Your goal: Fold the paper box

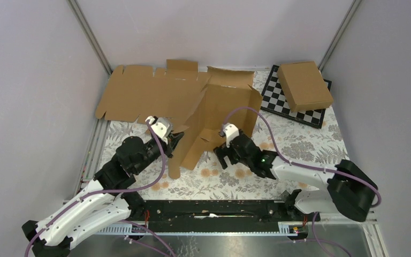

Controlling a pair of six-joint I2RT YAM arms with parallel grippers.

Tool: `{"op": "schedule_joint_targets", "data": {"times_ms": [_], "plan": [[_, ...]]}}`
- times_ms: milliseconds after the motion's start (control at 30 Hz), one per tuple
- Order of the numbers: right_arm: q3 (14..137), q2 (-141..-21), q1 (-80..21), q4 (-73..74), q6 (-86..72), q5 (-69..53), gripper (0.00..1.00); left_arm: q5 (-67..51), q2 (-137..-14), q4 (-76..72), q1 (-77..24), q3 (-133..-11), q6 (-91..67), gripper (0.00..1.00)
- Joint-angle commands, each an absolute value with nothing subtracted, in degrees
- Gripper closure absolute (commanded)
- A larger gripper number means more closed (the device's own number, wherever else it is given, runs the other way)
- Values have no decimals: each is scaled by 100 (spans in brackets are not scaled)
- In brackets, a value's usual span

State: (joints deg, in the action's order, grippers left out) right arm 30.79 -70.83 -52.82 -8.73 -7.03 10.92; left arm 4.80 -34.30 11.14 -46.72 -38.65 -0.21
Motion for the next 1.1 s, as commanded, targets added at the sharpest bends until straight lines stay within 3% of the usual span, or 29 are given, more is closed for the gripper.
{"op": "schedule_joint_targets", "data": {"times_ms": [0, 200, 333, 533, 700, 900, 1067], "plan": [[3757, -7762, -5339, -1067, 810, 1317, 0, 541, -3386, 1288, -4654, -3961, 15, 100], [3948, -8731, -5442, -1372, 2293, 449, 0, 469, -3354, 1300, -4658, -3942, 15, 100], [4387, -9490, -5496, -1260, 2816, 612, 1, 432, -3295, 1305, -4657, -3916, 18, 100], [4907, -10439, -5511, -1283, 2918, 1029, 13, 378, -3251, 1359, -4656, -3898, 17, 100], [4791, -10403, -5504, -1528, 2970, 1055, 34, 361, -3252, 1412, -4658, -3895, 16, 100], [4690, -10205, -5502, -1620, 3089, 1069, 80, 343, -3298, 1495, -4658, -3900, -44, 100], [4662, -10037, -5487, -1564, 3037, 1065, 94, 442, -3367, 1692, -4658, -3938, 98, 100]]}}
